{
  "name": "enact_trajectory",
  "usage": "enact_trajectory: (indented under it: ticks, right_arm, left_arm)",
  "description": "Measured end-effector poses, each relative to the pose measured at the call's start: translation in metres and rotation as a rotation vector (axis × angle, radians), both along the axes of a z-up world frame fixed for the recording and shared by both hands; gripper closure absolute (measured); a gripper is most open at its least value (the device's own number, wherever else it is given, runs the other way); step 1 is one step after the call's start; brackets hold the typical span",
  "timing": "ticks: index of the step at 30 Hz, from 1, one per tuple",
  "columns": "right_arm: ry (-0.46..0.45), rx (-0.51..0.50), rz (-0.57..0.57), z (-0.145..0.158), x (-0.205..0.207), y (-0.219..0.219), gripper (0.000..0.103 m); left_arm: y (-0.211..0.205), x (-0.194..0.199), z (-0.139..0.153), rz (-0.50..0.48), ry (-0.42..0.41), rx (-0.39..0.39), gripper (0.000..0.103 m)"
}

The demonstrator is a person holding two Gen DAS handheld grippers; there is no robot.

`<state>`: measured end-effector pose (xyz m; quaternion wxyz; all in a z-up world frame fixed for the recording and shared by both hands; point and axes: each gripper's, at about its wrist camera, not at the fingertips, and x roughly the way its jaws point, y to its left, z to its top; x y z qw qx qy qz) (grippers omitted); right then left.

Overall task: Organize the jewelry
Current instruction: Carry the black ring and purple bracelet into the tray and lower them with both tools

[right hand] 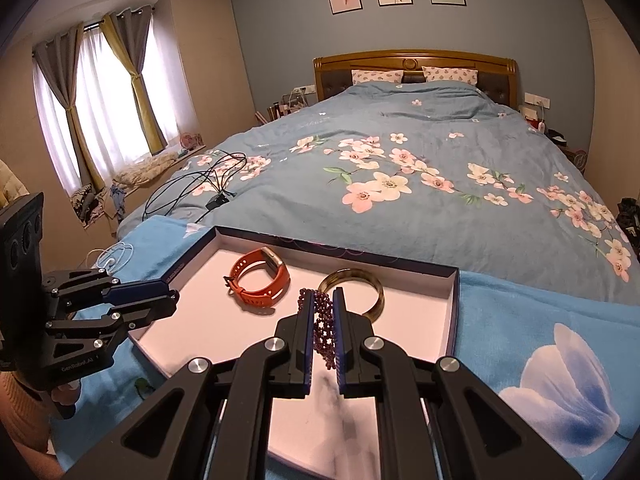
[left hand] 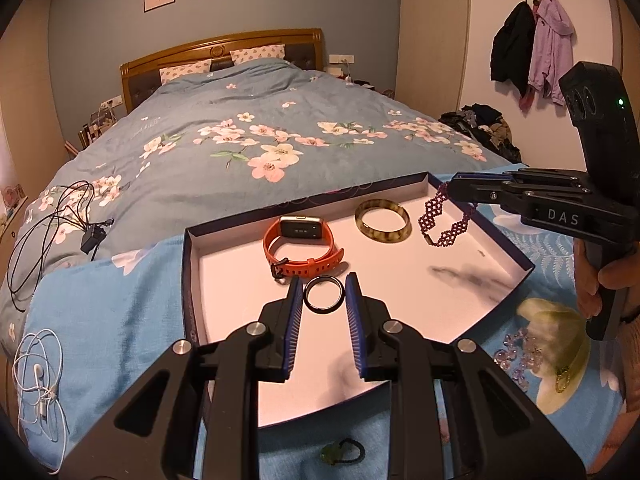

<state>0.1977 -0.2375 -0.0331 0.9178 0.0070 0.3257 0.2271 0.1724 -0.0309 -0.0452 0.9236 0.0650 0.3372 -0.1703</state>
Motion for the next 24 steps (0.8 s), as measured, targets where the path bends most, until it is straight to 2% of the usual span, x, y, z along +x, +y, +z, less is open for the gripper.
enact_trajectory:
  ticks: [18, 24]
  right_arm:
    - [0.013, -0.055, -0.028, -0.017, 0.020, 0.009, 0.096]
    - [0.022, -0.075, -0.003, -0.023, 0.019, 0.017, 0.095]
  left_arm:
    - [-0.009, 0.031, -0.022, 0.022, 0.066, 0.028, 0.081]
    - [-0.014, 0.041, -0.034, 0.022, 0.095, 0.047, 0.081]
